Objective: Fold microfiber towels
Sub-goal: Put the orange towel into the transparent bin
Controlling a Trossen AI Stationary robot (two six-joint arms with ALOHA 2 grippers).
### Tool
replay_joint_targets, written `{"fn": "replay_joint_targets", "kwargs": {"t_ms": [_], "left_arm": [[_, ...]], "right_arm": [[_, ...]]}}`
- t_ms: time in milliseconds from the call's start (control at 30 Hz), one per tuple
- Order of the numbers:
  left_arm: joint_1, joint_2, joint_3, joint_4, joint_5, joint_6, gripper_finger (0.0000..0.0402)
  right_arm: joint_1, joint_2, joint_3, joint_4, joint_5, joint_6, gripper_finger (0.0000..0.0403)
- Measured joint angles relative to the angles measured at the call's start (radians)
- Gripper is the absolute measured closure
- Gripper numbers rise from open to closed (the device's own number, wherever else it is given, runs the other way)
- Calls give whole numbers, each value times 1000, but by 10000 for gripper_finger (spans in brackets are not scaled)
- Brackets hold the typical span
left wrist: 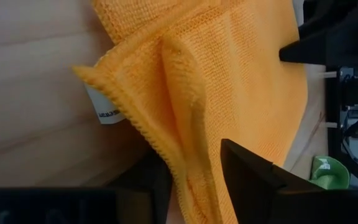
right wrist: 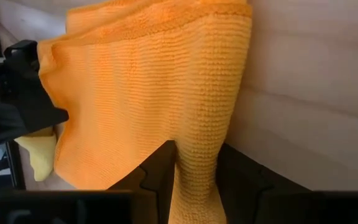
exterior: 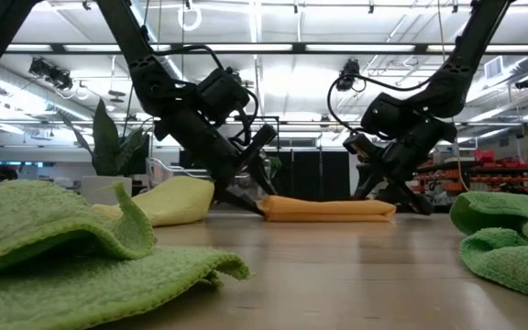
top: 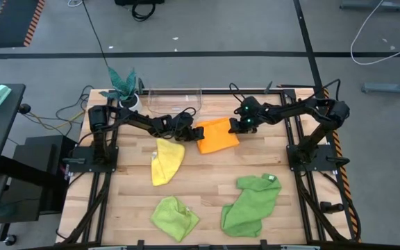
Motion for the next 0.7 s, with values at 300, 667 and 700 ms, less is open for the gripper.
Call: {"fn": "replay_joint_targets", "kwargs": {"t_ms": [300, 667, 700], "left_arm": [[-15, 0, 0, 2, -40, 10, 340], [-48, 1, 0, 10, -89, 12, 385], [-50, 1, 0, 13, -89, 12, 388]], "right_arm": [[20, 0, 0, 3, 18, 10, 288], [73, 1, 0, 1, 77, 13, 367], [77, 1, 0, 0, 78, 13, 379]]}}
